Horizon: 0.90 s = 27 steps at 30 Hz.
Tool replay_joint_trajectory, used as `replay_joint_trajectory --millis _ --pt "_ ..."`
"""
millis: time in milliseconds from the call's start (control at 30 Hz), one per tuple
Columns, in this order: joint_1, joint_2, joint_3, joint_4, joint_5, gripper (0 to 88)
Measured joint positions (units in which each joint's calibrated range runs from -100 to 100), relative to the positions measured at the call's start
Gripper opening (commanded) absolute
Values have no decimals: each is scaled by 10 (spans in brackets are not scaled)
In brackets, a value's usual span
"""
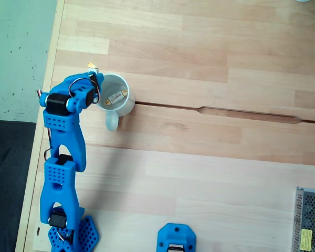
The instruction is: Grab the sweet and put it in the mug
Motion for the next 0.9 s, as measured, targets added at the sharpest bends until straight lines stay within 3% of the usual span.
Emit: replay_joint_trajectory --millis 367,700,900 --pt "0 -133 283 0 0 0" --pt "1 -139 308 0 3 0" --pt "64 -139 309 0 2 0"
